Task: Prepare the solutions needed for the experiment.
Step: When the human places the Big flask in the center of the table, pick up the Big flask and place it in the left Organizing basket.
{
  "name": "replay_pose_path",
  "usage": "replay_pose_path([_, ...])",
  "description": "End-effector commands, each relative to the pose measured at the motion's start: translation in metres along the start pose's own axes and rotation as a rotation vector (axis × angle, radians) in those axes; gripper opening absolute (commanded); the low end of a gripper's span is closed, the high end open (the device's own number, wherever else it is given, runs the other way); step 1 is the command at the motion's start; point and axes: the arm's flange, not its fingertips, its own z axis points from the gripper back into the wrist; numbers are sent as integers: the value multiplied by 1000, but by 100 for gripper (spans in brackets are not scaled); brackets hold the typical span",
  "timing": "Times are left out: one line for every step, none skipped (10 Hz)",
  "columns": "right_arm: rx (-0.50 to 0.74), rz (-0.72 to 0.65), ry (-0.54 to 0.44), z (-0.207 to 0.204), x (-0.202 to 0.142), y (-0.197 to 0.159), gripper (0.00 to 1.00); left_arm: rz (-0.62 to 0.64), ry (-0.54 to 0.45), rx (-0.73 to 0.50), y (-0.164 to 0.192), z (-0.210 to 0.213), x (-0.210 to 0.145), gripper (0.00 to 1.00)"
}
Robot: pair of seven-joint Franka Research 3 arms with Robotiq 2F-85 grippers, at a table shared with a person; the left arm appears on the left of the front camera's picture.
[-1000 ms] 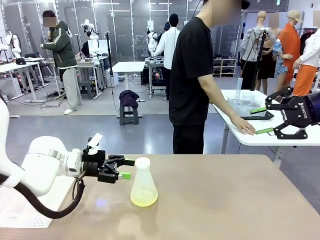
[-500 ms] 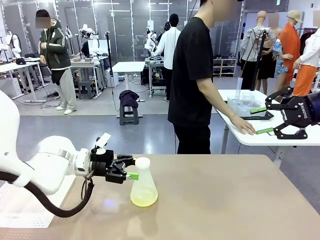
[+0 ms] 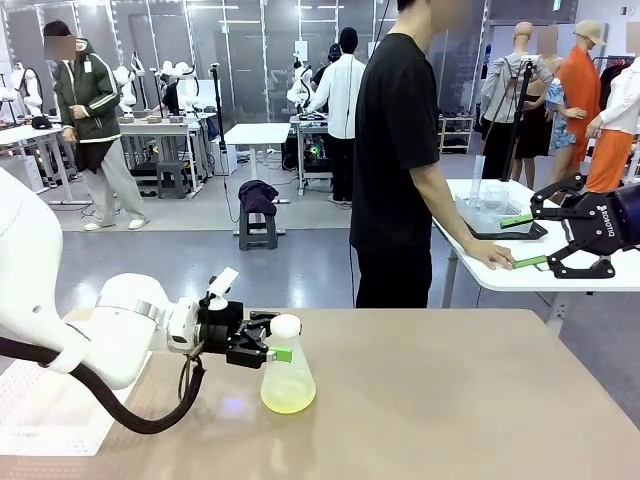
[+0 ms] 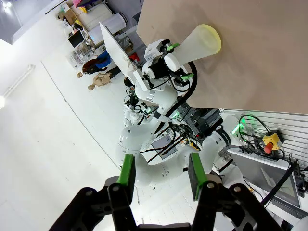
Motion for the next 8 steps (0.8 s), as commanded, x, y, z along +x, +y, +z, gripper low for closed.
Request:
replay_pose_path([9, 7, 7, 0, -1, 1, 57, 29, -20, -30, 12, -9, -1, 100])
replay_pose_path([9, 7, 7, 0, -1, 1, 57, 33, -19, -46, 12, -13, -3, 100])
replay_pose_path([9, 7, 7, 0, -1, 1, 57, 34, -16, -50, 12, -15, -3, 100])
replay_pose_path([9, 7, 7, 0, -1, 1, 57, 35, -15, -57, 11, -16, -4, 100])
replay_pose_path([9, 7, 7, 0, -1, 1, 57, 33, -13, -63, 12, -18, -4, 100])
replay_pose_path([9, 7, 7, 0, -1, 1, 57, 24, -21, -67, 11, -18, -5, 100])
replay_pose_path([9, 7, 7, 0, -1, 1, 57, 19, -23, -71, 11, -16, -6, 90])
replay_pose_path([9, 7, 7, 0, -1, 1, 57, 13, -20, -64, 10, -14, -6, 82])
